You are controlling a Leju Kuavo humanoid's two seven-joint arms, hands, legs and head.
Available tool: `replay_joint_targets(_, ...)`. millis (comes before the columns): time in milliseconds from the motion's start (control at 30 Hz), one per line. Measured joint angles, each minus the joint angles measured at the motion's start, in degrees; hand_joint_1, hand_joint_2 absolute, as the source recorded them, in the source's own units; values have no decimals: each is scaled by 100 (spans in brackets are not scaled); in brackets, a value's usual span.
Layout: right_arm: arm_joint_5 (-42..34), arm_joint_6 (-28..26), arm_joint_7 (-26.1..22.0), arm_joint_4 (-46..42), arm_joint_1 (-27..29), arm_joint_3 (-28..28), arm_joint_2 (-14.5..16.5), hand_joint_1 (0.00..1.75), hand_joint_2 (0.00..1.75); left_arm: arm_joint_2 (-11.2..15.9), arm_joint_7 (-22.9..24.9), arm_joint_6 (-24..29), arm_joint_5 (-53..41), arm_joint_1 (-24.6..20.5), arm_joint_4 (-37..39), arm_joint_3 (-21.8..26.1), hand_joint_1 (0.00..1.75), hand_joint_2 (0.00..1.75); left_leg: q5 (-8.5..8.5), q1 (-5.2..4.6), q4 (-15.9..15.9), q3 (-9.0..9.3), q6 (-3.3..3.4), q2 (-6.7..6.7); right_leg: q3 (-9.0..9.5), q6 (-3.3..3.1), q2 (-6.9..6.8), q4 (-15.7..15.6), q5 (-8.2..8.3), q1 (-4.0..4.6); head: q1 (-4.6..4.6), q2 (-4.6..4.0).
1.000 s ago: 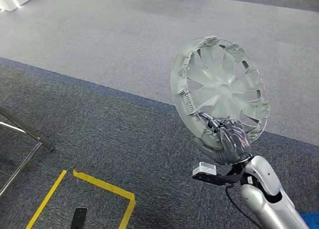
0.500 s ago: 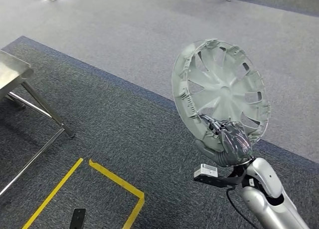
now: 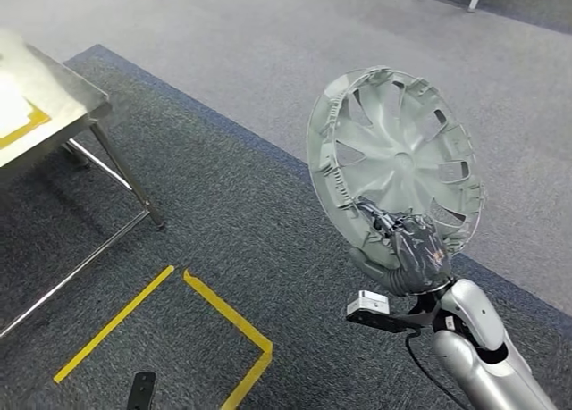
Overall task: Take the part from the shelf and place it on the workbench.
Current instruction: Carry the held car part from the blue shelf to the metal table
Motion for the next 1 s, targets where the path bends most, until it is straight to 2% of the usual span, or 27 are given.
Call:
replay_joint_targets(33, 0, 0, 0, -2, -2, 2, -1, 175, 175, 1, -2, 1, 0, 7, 0, 0, 0, 175, -2, 8, -21, 3, 24, -62, 21, 27, -54, -15, -12, 0, 2, 0)
replay_joint_targets(67, 1, 0, -1, -4, -6, 4, -1, 175, 175, 2, -2, 1, 1, 18, 0, 0, 0, 175, 8, 24, -51, 20, 53, -130, 24, 56, -16, 0, -49, -8, 6, 0)
replay_joint_targets(133, -3, 0, -2, -13, -10, 3, -4, 175, 175, 5, -3, 2, 3, 13, 0, 0, 0, 175, 33, 66, -105, 59, 120, -261, -111, 92, 254, 303, -247, -30, 25, 0)
replay_joint_targets(167, -3, 1, -2, -15, -7, 0, -7, 175, 175, 3, -4, 0, 4, 4, 0, 0, 0, 175, 38, 78, -116, 68, 144, -331, -287, 101, 429, 643, -412, -40, 38, 0)
replay_joint_targets(200, -3, 1, -2, -17, -1, -1, -10, 175, 175, -1, -4, -2, 2, -5, 0, 0, 0, 175, 36, 80, -115, 67, 158, -401, -492, 105, 531, 1031, -569, -42, 46, 0)
replay_joint_targets(233, -2, 2, -1, -16, 7, 0, -12, 175, 175, -5, -5, -4, 1, -8, 0, 0, 0, 175, 32, 78, -113, 69, 164, -479, -686, 112, 579, 1368, -668, -42, 53, 0)
replay_joint_targets(267, -1, 2, -1, -15, 14, 1, -14, 175, 175, -10, -5, -7, -1, -6, 0, 0, 0, 175, 30, 75, -111, 72, 166, -559, -813, 116, 599, 1540, -667, -41, 53, 0)
replay_joint_targets(300, -1, 2, -1, -15, 16, 1, -14, 175, 175, -13, -6, -8, -2, -3, 0, 0, 0, 175, 28, 76, -107, 80, 164, -641, -826, 114, 612, 1472, -536, -43, 52, 0)
replay_joint_targets(333, -1, 2, -1, -15, 16, 1, -14, 175, 175, -14, -6, -10, -1, -1, 0, 0, 0, 175, 22, 80, -101, 89, 156, -726, -734, 111, 640, 1197, -314, -48, 52, 0)
replay_joint_targets(367, -1, 2, -1, -15, 15, 0, -14, 175, 175, -14, -6, -14, -1, -1, 0, 0, 0, 175, 11, 86, -89, 94, 140, -806, -580, 108, 721, 805, -85, -60, 52, 0)
replay_joint_targets(400, -1, 2, -3, -15, 15, 2, -14, 175, 175, -12, -7, -17, 0, -6, 0, 0, 0, 175, 0, 86, -64, 80, 116, -882, -409, 108, 867, 444, 73, -82, 52, 0)
replay_joint_targets(467, 1, 3, -6, -16, 18, 4, -16, 175, 175, -9, -9, -21, 0, -8, 0, 0, 0, 175, 0, 98, -20, 15, 56, -1015, -228, 105, 1090, 83, 148, -110, 49, 0)
replay_joint_targets(500, 0, 3, -6, -17, 21, 7, -17, 175, 175, -7, -11, -21, 0, -2, 0, 0, 0, 175, 13, 107, -12, -19, 26, -1080, -204, 97, 1116, 64, 123, -109, 47, 0)
replay_joint_targets(533, 1, 3, -4, -18, 19, 7, -17, 175, 175, 1, -13, -20, 0, 12, 0, 0, 0, 175, 24, 115, -12, -36, -2, -1146, -200, 79, 1052, 53, 120, -112, 44, 0)
replay_joint_targets(567, 1, 3, -2, -18, 13, 9, -17, 175, 175, 5, -15, -18, 0, 24, 1, 0, 0, 175, 12, 109, 5, -47, -33, -1131, -181, 59, 982, 38, 121, -116, 38, 0)
replay_joint_targets(600, 2, 4, -1, -20, 7, 10, -17, 175, 175, 6, -16, -16, -1, 27, 1, 0, 0, 175, -41, 94, 82, -79, -64, -1031, -157, 30, 907, 23, 117, -125, 10, 0)
replay_joint_targets(633, 3, 4, -1, -21, 2, 9, -18, 175, 175, 8, -18, -15, -1, 21, 2, 0, 0, 175, -151, 83, 271, -160, -97, -870, -129, -1, 822, 8, 111, -132, -12, 0)
replay_joint_targets(700, 4, 4, -1, -24, 4, 5, -21, 175, 175, 1, -19, -15, -1, 4, 2, 0, 0, 175, -482, 100, 960, -474, -153, -534, -86, -55, 654, 3, 81, -111, -54, 0)
replay_joint_targets(733, 5, 4, -1, -24, 5, 5, -22, 175, 175, 1, -19, -15, -1, 2, 2, 0, 0, 175, -618, 118, 1329, -648, -170, -466, -68, -68, 570, 4, 64, -101, -51, 0)
replay_joint_targets(767, 5, 4, -2, -24, 5, 7, -22, 175, 175, 0, -19, -15, -2, 6, 2, 0, 0, 175, -667, 131, 1566, -760, -179, -442, -48, -74, 492, 4, 47, -95, -55, 0)
replay_joint_targets(800, 6, 4, -2, -24, 4, 9, -22, 175, 175, 0, -19, -15, -2, 12, 2, 0, 0, 175, -605, 138, 1600, -777, -180, -432, -24, -74, 416, 4, 28, -91, -55, 0)
replay_joint_targets(833, 6, 4, -2, -25, 3, 11, -22, 175, 175, 0, -19, -15, -2, 16, 2, 0, 0, 175, -432, 139, 1385, -676, -170, -412, 8, -70, 344, 4, 6, -88, -55, 0)
replay_joint_targets(867, 6, 4, -2, -26, 2, 13, -22, 175, 175, 1, -19, -15, -2, 17, 2, 0, 0, 175, -207, 132, 1018, -500, -145, -349, 45, -64, 275, 3, -19, -84, -55, 0)
replay_joint_targets(900, 6, 4, -1, -28, -1, 12, -22, 175, 175, 1, -19, -15, -2, 14, 2, 0, 0, 175, -39, 102, 635, -312, -110, -216, 78, -52, 209, 0, -45, -71, -55, 0)
replay_joint_targets(933, 6, 4, -1, -30, -6, 12, -22, 175, 175, 2, -19, -15, -2, 6, 2, 0, 0, 175, 60, 67, 301, -159, -68, -92, 100, -32, 151, 1, -70, -53, -56, 0)
replay_joint_targets(967, 6, 4, -1, -31, -13, 10, -22, 175, 175, 3, -19, -15, -2, -3, 2, -1, 0, 175, 83, 33, 118, -82, -29, 9, 110, -6, 92, -5, -87, -37, -52, 0)
replay_joint_targets(1000, 6, 4, -1, -31, -20, 9, -22, 175, 175, 4, -19, -14, -2, -8, 2, -1, 0, 175, 50, 4, 45, -62, 0, 45, 118, 23, 29, -16, -99, -19, -53, 0)
